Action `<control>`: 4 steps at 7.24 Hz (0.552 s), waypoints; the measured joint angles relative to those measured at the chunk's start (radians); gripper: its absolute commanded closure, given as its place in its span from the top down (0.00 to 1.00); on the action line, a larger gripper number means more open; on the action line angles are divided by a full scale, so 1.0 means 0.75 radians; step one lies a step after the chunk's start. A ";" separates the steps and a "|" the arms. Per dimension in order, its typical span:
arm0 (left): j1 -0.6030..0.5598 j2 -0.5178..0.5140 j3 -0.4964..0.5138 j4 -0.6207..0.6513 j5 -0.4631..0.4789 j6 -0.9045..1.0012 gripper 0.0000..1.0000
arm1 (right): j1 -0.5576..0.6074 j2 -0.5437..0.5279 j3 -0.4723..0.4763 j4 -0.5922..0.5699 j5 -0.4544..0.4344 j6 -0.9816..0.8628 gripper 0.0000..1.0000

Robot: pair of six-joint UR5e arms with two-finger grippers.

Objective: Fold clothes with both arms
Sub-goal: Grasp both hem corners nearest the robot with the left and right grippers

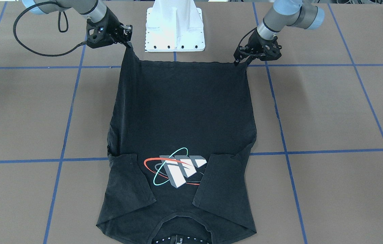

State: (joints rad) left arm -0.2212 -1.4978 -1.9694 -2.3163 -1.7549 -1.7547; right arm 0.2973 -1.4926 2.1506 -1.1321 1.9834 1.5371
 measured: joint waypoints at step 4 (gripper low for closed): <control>0.000 0.001 -0.014 -0.001 0.000 -0.020 0.00 | 0.000 0.000 0.001 0.000 0.000 0.000 0.00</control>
State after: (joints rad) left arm -0.2209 -1.4972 -1.9801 -2.3170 -1.7550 -1.7699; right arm 0.2974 -1.4923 2.1513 -1.1321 1.9834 1.5370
